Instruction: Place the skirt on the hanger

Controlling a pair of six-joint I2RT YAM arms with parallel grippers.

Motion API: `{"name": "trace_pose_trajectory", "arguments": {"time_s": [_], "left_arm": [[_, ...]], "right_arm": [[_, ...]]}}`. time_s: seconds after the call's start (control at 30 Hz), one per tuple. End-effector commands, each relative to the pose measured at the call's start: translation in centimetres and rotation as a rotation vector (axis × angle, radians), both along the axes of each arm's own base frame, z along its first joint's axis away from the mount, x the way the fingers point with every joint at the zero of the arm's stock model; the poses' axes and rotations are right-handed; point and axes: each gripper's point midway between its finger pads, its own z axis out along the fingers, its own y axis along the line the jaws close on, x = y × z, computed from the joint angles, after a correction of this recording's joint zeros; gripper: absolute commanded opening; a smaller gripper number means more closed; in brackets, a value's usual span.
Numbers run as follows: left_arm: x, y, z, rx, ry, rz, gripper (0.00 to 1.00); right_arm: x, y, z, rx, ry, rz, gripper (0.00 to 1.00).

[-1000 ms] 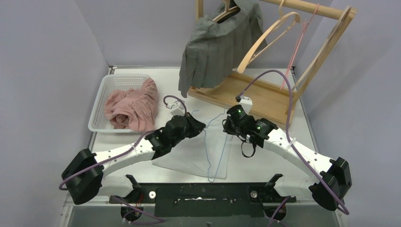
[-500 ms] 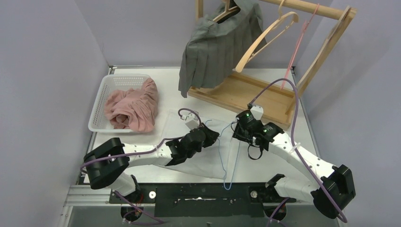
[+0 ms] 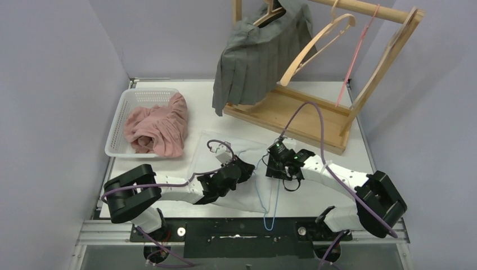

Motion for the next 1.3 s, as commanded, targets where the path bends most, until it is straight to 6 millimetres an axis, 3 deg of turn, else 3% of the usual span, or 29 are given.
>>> {"name": "trace_pose_trajectory", "arguments": {"time_s": [0.0,0.17,0.4,0.57,0.63,0.7,0.8,1.07,1.27], "left_arm": [[0.3,-0.1,1.2,-0.06,-0.045,0.012,0.0],[0.1,0.4,0.4,-0.053,-0.039,0.008,0.0],[0.0,0.5,0.1,-0.051,-0.037,-0.014,0.0],[0.1,0.9,-0.1,-0.046,-0.028,-0.009,0.0],[0.2,1.1,-0.3,-0.044,-0.025,-0.009,0.0],[0.2,1.2,-0.3,-0.043,-0.024,-0.009,0.0],[0.3,1.6,-0.5,-0.039,-0.021,-0.002,0.0],[0.9,2.9,-0.8,0.006,-0.03,0.027,0.0],[1.8,2.8,-1.0,0.07,-0.056,0.022,0.0]], "right_arm": [[0.5,2.4,-0.6,0.053,-0.019,0.005,0.48],[0.4,3.2,-2.1,0.046,0.009,0.004,0.47],[0.0,0.9,-3.9,-0.105,0.035,-0.089,0.45],[-0.1,0.4,-5.0,-0.17,0.06,-0.087,0.44],[0.0,0.3,-5.1,-0.183,0.057,-0.089,0.35],[0.2,0.6,-5.0,-0.175,0.05,-0.083,0.16],[0.6,1.0,-4.3,-0.171,0.042,-0.071,0.0],[1.2,1.7,0.3,-0.154,0.013,-0.061,0.0],[0.2,-0.3,3.4,-0.207,0.024,-0.081,0.0]]}}
